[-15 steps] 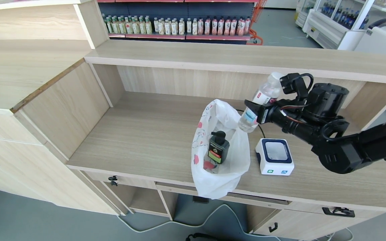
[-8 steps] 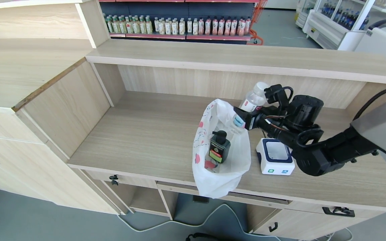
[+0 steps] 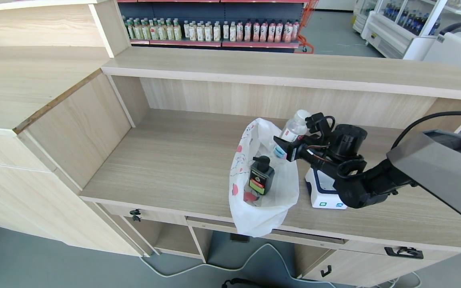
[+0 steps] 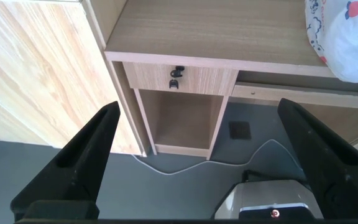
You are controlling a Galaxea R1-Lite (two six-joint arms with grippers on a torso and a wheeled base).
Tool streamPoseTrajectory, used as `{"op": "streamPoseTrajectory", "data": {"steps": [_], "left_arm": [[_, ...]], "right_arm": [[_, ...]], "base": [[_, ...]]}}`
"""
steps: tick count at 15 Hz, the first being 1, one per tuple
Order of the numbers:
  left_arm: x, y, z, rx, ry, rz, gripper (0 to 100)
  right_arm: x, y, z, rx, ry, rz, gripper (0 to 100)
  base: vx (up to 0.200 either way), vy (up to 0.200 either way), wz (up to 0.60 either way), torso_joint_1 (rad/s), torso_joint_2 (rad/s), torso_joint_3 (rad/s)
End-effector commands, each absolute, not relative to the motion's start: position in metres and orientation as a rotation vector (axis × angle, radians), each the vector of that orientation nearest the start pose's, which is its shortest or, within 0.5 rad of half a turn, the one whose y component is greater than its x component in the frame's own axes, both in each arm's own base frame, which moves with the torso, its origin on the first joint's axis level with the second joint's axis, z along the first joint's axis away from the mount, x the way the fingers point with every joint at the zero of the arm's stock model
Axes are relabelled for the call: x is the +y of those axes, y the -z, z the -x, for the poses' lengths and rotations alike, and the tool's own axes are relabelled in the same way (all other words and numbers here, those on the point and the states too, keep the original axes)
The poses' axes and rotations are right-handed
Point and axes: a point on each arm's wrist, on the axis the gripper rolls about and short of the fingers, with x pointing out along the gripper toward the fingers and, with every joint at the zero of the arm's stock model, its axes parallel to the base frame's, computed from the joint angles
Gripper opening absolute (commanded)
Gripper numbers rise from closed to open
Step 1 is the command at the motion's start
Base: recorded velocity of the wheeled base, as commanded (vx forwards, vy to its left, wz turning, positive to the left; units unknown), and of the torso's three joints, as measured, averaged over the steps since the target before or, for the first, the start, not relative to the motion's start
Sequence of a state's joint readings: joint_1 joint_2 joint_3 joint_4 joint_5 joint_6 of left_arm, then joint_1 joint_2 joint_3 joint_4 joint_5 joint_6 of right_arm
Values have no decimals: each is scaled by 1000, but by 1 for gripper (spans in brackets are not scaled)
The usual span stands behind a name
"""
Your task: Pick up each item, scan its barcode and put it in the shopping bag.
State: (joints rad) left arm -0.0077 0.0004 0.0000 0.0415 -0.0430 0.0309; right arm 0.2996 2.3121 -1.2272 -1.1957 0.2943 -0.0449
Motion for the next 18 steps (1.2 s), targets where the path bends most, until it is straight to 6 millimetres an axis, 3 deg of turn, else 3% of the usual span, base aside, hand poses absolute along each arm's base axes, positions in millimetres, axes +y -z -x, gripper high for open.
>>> {"op": "streamPoseTrajectory", "data": {"steps": [1,8,18], "left_arm": [[-1,-71,23,41,51,-30,100],[-1,-71,23,41,51,-30,100],[-1,-71,23,41,51,-30,100]], "right_arm": [[146,-96,-441,-112,-606,44,0],[168,-88,-458,-111,-660,82,0],[161,-76,-459,-106,-675,156,0]], "base": [[0,0,0,0,0,0],[0,0,0,0,0,0],[0,0,0,0,0,0]]}}
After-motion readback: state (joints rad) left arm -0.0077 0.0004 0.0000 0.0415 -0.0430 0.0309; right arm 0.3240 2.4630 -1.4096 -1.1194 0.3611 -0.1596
